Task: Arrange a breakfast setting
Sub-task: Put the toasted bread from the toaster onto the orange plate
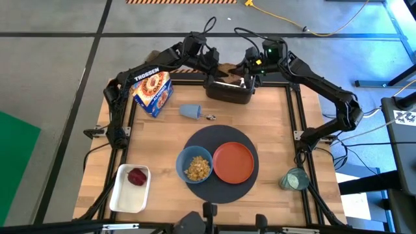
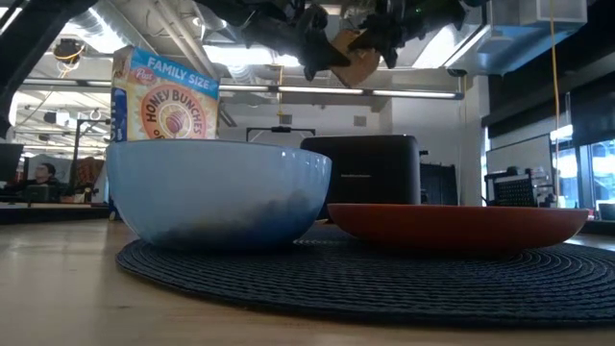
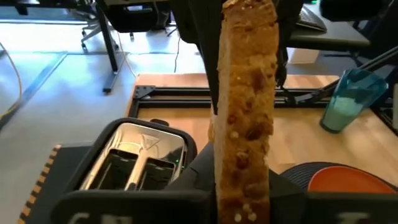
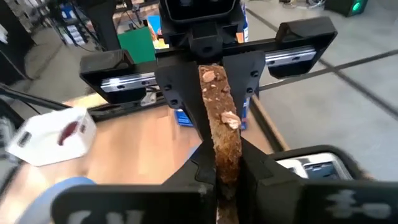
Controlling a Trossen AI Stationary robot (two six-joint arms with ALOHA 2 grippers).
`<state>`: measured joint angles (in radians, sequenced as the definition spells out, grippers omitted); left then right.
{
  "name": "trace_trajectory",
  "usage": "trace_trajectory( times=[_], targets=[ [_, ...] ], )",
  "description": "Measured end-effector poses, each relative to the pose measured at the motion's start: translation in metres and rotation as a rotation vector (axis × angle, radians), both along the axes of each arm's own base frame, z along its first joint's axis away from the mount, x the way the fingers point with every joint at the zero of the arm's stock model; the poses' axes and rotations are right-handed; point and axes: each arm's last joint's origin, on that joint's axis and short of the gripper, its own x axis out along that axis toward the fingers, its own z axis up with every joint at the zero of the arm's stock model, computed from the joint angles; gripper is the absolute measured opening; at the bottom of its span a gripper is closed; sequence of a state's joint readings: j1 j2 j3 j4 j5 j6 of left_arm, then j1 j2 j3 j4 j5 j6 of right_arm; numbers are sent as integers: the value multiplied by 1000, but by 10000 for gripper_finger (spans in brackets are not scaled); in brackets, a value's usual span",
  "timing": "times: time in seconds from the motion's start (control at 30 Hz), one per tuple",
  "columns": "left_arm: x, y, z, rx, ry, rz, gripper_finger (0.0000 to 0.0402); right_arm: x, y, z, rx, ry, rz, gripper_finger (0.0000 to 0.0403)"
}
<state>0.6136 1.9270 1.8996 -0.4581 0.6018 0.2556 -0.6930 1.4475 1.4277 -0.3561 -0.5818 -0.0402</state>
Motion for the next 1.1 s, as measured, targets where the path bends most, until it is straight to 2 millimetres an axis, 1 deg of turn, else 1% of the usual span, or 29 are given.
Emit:
trace_trajectory(
  times=[0.1,0.23,0.33,0.4,0.63,0.73,0.8,0.93,1.1],
  targets=[
    [1,-2,0,-28,-3,-17,13,-1,1,-1,49,5,8,19],
    [1,-4,-1,-75,-7,-47,20,-1,2,-1,93,-1,17,19],
    [1,-5,0,-113,-12,-65,20,-1,3,0,131,-14,43,32],
    [1,-5,0,-140,-14,-80,17,-2,4,1,153,-20,46,56],
    [-2,-6,-3,-188,4,-118,16,-2,7,3,248,-38,106,174],
    [-1,-9,-5,-205,25,-122,16,-3,9,4,282,-43,135,205],
    [-1,-11,-7,-216,44,-129,16,-7,12,8,276,-53,142,214],
    [0,-17,-10,-241,80,-139,17,-17,20,19,250,-66,148,216],
    [8,-32,-11,-247,95,-175,17,-32,31,19,242,11,115,209]
  ],
)
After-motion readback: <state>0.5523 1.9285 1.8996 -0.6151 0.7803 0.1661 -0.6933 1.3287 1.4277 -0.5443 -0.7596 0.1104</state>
